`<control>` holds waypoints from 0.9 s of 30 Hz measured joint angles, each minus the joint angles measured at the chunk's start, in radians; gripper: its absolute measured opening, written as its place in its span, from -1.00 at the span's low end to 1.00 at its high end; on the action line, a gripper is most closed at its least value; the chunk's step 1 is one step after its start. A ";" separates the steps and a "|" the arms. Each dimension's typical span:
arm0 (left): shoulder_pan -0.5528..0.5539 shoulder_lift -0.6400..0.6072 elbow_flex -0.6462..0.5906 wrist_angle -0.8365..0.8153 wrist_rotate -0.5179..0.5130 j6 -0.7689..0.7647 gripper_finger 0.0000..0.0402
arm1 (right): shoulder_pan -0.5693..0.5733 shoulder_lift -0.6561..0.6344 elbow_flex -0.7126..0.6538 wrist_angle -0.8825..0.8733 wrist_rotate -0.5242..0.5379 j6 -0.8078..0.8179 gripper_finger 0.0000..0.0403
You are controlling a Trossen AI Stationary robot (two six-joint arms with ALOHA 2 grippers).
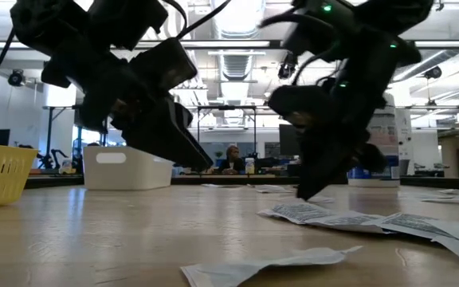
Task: Pick & Place First Aid Supplies
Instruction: Put the blue bandage into the white bin
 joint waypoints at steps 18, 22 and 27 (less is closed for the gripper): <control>0.024 0.032 0.000 0.086 -0.070 0.221 -0.54 | 0.005 0.052 0.225 -0.037 -0.006 -0.262 -0.96; 0.042 0.032 0.000 0.108 -0.070 0.221 -0.54 | 0.009 0.045 0.279 -0.181 -0.006 -0.296 -0.96; 0.057 0.032 0.010 0.127 -0.059 0.221 -0.60 | 0.020 0.040 0.339 -0.420 0.010 -0.297 -0.96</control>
